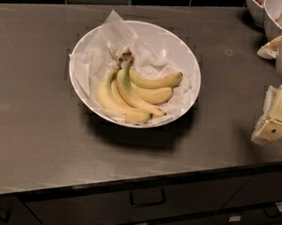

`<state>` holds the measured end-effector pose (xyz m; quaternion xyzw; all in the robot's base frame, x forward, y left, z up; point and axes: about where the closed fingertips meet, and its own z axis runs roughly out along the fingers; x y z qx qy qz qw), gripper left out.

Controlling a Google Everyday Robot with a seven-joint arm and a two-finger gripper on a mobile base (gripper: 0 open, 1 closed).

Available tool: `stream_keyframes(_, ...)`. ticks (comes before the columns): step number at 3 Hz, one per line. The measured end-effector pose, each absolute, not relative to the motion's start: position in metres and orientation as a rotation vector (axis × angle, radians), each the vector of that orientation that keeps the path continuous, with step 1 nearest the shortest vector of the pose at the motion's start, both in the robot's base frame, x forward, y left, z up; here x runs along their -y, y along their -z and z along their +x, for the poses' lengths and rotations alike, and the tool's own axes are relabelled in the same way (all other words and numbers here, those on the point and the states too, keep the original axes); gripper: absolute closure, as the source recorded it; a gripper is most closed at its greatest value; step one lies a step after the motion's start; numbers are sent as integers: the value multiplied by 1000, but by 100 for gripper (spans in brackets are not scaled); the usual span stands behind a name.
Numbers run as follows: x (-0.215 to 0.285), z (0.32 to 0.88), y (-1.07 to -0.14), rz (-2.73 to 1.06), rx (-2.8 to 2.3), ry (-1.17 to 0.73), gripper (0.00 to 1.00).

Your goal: Pick banana from white bowl

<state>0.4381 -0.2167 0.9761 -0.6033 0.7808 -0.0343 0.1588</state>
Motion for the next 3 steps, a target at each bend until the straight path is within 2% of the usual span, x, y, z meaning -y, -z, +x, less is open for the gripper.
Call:
stream_keyframes(2,210,441,-977,-1714,-2213,86,0)
stream_keyframes(3,187,448,-976,-1682,-2159,36,0)
